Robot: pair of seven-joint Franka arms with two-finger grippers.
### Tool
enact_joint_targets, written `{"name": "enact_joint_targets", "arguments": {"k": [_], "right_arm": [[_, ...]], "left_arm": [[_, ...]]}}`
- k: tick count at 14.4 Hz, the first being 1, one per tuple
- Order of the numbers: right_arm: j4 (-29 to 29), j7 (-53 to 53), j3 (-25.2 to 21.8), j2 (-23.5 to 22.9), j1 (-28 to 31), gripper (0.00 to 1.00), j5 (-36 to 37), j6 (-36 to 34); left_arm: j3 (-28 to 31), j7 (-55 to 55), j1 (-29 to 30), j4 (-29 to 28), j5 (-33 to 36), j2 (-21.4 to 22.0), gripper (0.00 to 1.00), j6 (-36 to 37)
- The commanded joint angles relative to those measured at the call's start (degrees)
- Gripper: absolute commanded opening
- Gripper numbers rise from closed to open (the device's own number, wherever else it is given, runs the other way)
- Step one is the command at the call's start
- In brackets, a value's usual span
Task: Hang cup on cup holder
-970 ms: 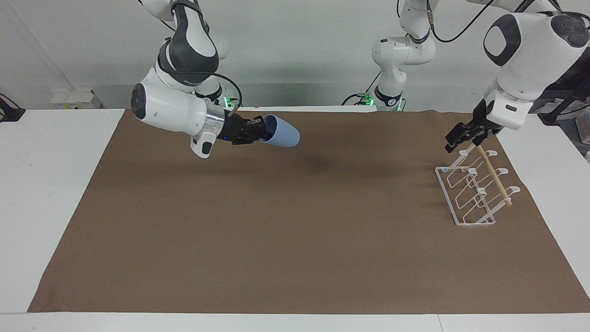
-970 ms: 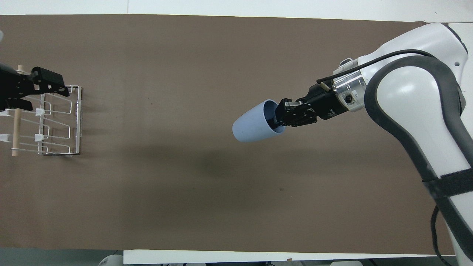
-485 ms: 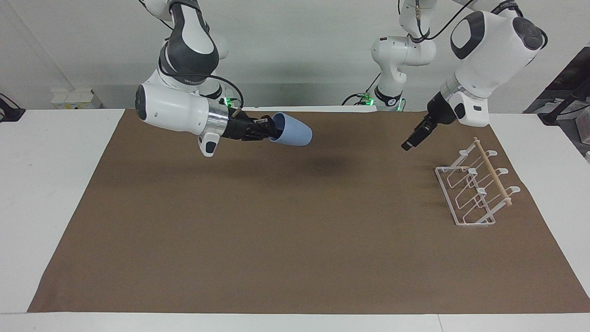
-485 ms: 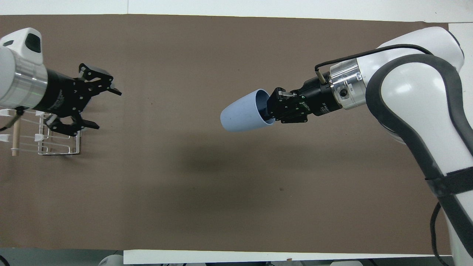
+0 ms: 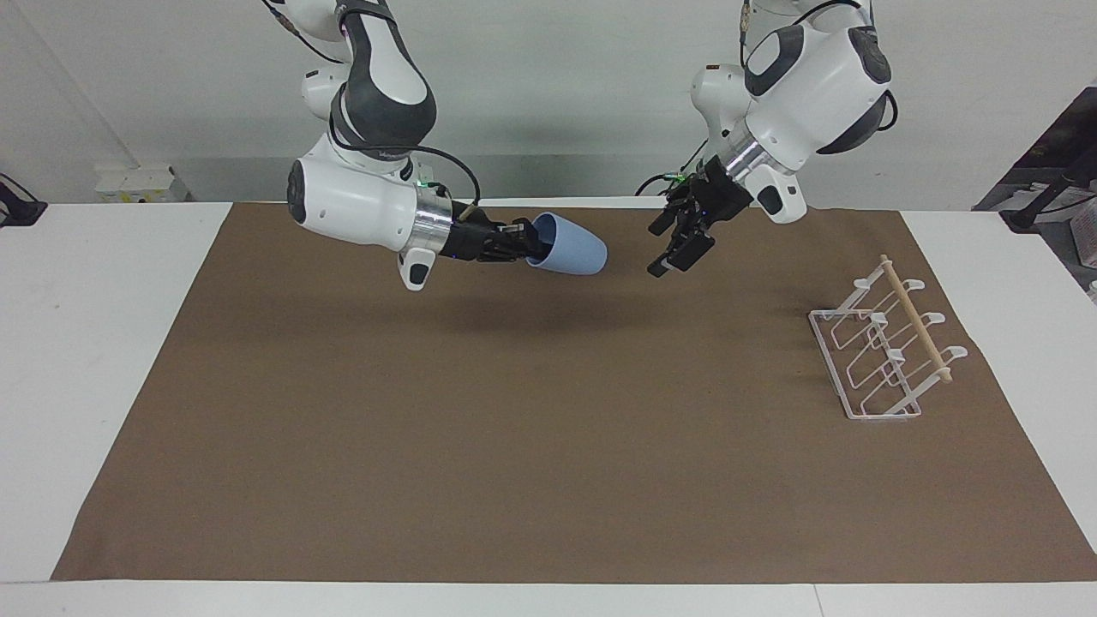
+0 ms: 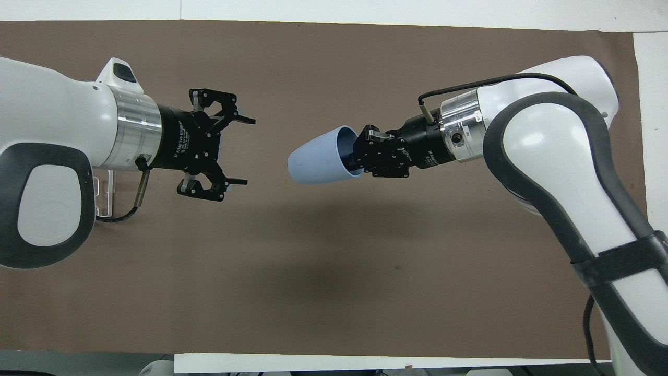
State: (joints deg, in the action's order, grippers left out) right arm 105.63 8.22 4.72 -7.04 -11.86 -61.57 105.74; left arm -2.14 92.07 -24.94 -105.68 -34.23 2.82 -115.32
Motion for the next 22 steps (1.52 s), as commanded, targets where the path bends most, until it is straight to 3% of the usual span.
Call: {"name": "enact_joint_targets", "arguments": {"k": [1,12,20,22], "right_arm": [[3.8,0.4,0.1,2.6,-1.1,0.00,-2.9,3.3],[4.0,0.4,0.0,2.6,-2.1,0.00,-3.4,3.8],[3.8,0.4,0.0,2.6,-2.0,0.00,-3.4,3.8],[3.8,0.4,0.0,2.6,-2.0,0.00,-3.4,3.8]], "left_arm": [[0.7,10.3,-3.8,-2.5,-2.1,0.6,1.00,-6.6],[0.7,19.2,-9.0,-2.0,-2.0,-4.5,0.98,-16.3],[0.8,19.2,-10.4,-1.4,-1.9,-4.5,0.98,-11.3],[0.8,19.3,-10.4,-1.4,-1.9,-4.5,0.90,-11.2]]}}
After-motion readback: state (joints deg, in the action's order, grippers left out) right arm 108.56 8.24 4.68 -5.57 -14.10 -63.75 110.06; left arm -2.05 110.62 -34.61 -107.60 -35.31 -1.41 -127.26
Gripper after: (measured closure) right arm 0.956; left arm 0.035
